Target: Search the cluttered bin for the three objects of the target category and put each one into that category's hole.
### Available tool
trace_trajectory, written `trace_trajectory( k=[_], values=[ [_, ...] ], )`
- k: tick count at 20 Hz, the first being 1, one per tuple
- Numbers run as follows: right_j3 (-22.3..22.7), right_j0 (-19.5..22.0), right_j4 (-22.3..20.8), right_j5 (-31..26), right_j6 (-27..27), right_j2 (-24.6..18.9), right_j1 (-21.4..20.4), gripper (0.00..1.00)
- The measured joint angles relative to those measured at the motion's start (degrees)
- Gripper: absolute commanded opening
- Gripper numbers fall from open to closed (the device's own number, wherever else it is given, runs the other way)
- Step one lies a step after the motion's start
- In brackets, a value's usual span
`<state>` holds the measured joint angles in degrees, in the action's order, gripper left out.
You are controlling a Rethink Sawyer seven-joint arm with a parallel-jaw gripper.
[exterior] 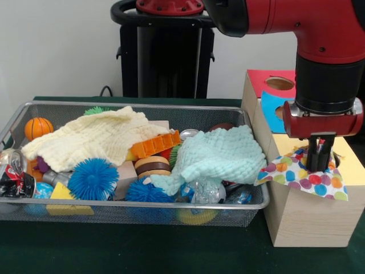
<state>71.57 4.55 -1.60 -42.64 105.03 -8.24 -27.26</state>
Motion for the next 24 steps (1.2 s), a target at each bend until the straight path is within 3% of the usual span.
trace_trajectory(
  k=[11, 24],
  values=[
    [-1.52, -2.5, -2.62, -0.01, 0.0, 2.28, 0.04, 0.0],
    [-2.87, -4.25, -2.6, -0.21, 0.0, 4.28, 0.72, 0.0]
  ],
)
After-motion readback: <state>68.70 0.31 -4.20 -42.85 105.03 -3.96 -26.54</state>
